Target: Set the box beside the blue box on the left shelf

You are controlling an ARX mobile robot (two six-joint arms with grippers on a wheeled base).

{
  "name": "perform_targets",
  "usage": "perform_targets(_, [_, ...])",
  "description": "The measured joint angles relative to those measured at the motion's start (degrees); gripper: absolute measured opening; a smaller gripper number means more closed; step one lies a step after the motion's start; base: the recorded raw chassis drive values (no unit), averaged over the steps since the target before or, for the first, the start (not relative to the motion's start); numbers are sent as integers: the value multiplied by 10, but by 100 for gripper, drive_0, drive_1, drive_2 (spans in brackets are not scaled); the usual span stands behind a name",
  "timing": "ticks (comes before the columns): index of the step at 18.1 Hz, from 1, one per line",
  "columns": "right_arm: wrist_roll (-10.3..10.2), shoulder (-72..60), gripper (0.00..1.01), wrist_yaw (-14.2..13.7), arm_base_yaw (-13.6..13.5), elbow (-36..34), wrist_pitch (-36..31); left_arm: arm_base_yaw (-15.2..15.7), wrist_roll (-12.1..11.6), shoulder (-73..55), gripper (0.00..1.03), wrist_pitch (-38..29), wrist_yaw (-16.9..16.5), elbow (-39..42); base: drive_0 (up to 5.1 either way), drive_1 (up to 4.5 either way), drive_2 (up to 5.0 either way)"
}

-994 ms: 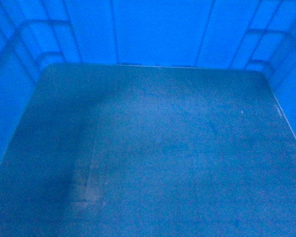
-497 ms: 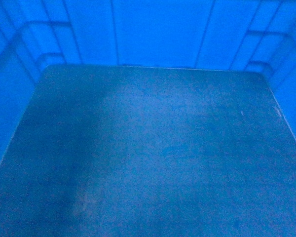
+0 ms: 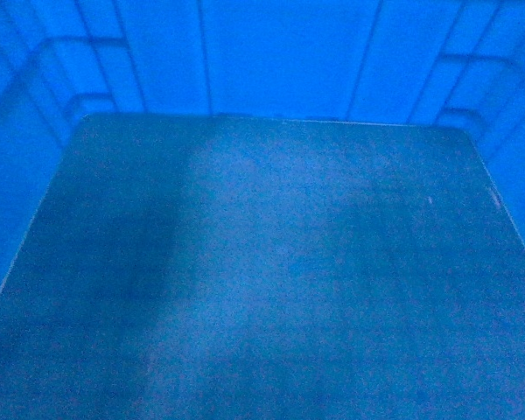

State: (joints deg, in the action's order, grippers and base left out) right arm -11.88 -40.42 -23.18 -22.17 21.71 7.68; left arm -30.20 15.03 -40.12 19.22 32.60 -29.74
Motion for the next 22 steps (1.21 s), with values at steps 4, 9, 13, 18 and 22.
perform_targets(4, [0, 0, 10, 0, 0, 0, 0, 0, 0, 0, 9, 0, 0, 0, -161, -161, -161])
perform_targets(9, [0, 0, 10, 0, 0, 0, 0, 0, 0, 0, 9, 0, 0, 0, -149, -149, -149])
perform_targets(13, [0, 0, 10, 0, 0, 0, 0, 0, 0, 0, 9, 0, 0, 0, -150, -150, -150])
perform_targets(18, [0, 0, 10, 0, 0, 0, 0, 0, 0, 0, 9, 0, 0, 0, -150, -150, -150])
perform_targets(22, [0, 0, 10, 0, 0, 0, 0, 0, 0, 0, 9, 0, 0, 0, -155, -155, -155])
